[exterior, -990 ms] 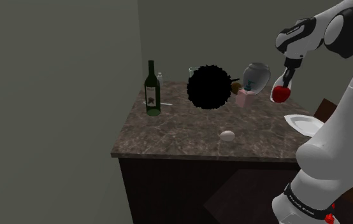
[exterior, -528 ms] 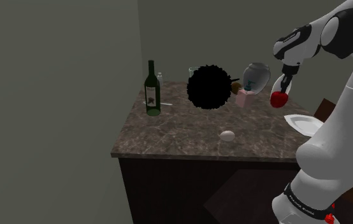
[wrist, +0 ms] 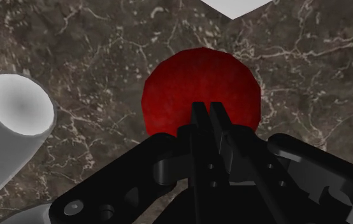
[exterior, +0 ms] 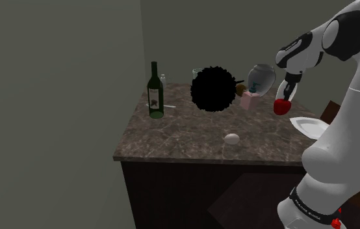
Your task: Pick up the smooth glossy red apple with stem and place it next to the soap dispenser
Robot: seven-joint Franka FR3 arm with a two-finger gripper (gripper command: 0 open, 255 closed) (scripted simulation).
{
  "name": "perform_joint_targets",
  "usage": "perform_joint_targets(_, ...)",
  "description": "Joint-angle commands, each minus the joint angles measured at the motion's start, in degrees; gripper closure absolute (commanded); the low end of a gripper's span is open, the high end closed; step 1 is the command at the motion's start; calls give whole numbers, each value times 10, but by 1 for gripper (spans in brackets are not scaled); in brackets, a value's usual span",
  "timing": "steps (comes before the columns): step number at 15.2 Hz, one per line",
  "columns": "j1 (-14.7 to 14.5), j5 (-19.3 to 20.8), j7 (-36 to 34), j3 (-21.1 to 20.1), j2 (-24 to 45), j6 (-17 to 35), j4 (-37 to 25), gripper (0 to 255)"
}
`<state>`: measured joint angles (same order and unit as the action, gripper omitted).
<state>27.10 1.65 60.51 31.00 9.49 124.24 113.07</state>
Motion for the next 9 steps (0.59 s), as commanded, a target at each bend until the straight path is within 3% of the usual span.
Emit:
perform_joint_targets(1,0,-1,0,0,1,2,1,255)
perform_joint_targets(5,0,-1,0,0,1,2,1,255)
perform_joint_targets(6,0,-1,0,0,1,2,1,0)
perform_joint_targets(9,0,-1,0,0,1,2,1,0)
